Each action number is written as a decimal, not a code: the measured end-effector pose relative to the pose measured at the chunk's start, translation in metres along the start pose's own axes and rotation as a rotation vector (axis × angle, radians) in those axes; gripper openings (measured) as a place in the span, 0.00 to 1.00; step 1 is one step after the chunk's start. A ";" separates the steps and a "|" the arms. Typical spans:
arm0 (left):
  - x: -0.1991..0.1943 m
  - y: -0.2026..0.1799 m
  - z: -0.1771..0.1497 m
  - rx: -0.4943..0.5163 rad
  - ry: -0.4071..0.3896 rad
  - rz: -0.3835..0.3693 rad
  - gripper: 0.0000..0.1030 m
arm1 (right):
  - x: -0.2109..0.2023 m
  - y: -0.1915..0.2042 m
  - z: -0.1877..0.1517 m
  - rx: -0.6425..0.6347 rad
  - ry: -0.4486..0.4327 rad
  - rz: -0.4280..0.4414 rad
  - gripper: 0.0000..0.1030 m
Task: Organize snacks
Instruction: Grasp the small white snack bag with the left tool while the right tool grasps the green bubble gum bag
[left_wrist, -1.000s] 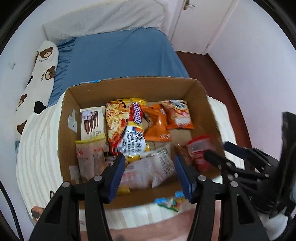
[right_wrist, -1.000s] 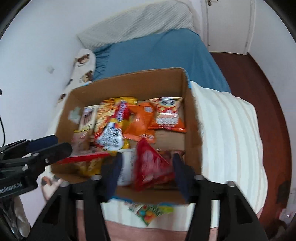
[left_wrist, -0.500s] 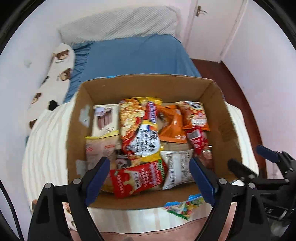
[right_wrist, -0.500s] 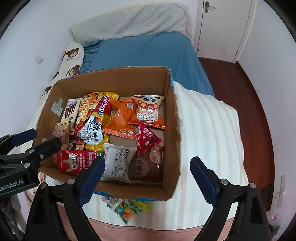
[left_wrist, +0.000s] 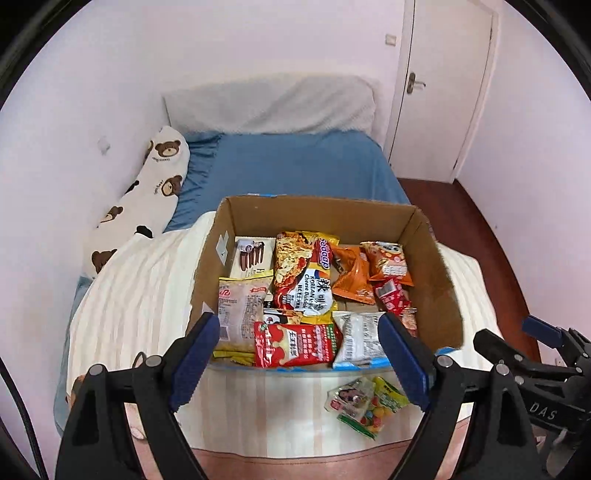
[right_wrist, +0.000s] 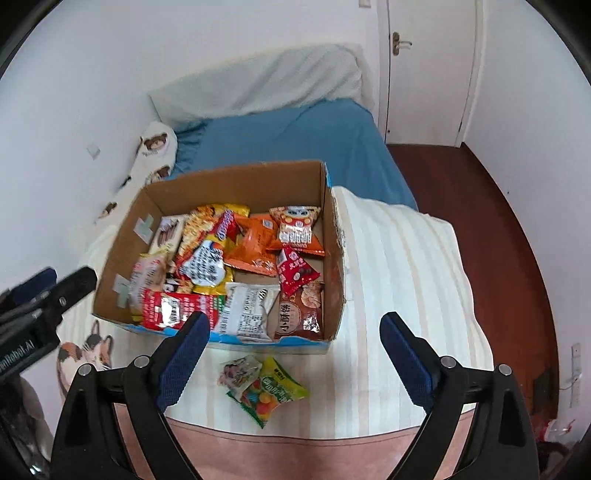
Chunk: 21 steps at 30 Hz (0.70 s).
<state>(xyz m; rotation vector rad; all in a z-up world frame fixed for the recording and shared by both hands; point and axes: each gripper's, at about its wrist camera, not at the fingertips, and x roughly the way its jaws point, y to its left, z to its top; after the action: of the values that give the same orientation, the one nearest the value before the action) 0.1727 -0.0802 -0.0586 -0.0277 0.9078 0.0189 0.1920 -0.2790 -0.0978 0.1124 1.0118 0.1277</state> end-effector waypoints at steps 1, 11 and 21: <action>-0.004 -0.001 -0.002 -0.001 -0.005 0.002 0.85 | -0.007 -0.002 -0.002 0.010 -0.012 0.013 0.93; 0.018 0.001 -0.059 -0.098 0.135 0.019 0.85 | 0.018 -0.028 -0.044 0.102 0.112 0.154 0.93; 0.089 0.008 -0.136 0.003 0.323 0.319 0.85 | 0.162 -0.034 -0.129 0.344 0.429 0.261 0.89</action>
<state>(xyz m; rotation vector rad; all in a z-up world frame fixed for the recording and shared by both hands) 0.1200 -0.0763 -0.2128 0.1201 1.2281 0.3178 0.1690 -0.2820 -0.3058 0.5500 1.4394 0.2206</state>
